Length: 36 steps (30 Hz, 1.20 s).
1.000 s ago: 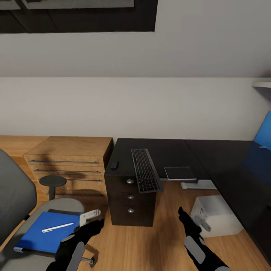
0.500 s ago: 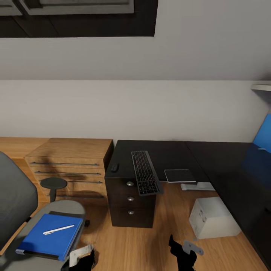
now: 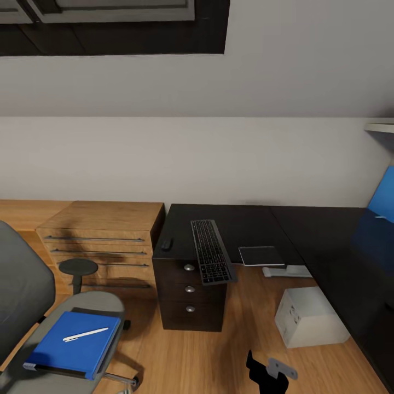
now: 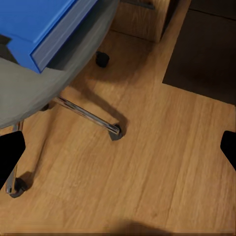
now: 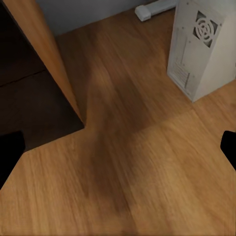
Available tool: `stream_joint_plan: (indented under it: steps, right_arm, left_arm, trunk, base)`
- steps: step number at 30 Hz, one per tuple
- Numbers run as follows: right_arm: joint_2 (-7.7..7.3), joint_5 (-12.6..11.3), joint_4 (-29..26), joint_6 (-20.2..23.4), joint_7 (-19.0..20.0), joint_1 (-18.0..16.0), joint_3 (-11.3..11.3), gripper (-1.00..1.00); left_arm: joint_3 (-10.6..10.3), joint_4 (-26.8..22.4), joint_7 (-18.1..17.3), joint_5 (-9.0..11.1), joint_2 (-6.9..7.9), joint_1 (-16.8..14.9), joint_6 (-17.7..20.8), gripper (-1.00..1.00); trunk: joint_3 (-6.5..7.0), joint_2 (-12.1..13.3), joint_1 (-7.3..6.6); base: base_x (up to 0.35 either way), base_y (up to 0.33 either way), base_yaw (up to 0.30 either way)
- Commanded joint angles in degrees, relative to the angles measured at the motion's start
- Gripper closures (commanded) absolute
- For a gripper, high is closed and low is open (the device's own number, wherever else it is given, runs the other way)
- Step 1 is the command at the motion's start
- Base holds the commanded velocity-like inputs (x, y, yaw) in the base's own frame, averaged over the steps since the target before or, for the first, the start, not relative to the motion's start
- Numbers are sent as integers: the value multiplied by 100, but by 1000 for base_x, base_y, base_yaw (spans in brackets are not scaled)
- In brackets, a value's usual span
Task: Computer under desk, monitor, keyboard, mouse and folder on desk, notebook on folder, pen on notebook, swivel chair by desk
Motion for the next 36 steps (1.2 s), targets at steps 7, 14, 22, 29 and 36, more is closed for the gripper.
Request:
stream_joint_plan:
  steps: [7,14,22,29,36]
  right_arm:
    - [-10,244,15,-15,-51,-2,49,-100]
    - [-7,253,20,-15,-51,-2,45,-100]
    - [-7,253,20,-15,-51,-2,45,-100]
    - [-7,253,20,-16,-51,-2,45,-100]
    - [-7,253,28,-16,-51,-2,47,-100]
  left_arm:
    - [-33,109,30,55,5,1,-63,-100]
    - [-42,120,22,54,-3,1,-60,-100]
    - [-43,121,21,54,-3,1,-54,-100]
    - [-43,122,21,54,-3,1,-55,-100]
    - [-43,122,21,54,-3,1,-53,-100]
  trunk:
    - [-4,-3,0]
    - [-4,-3,0]
    - [-4,-3,0]
    - [-4,-3,0]
    - [-14,-3,0]
  base:
    - [0,0,0]
    - [-45,0,0]
    - [-290,0,0]
    - [-329,0,0]
    - [-334,0,0]
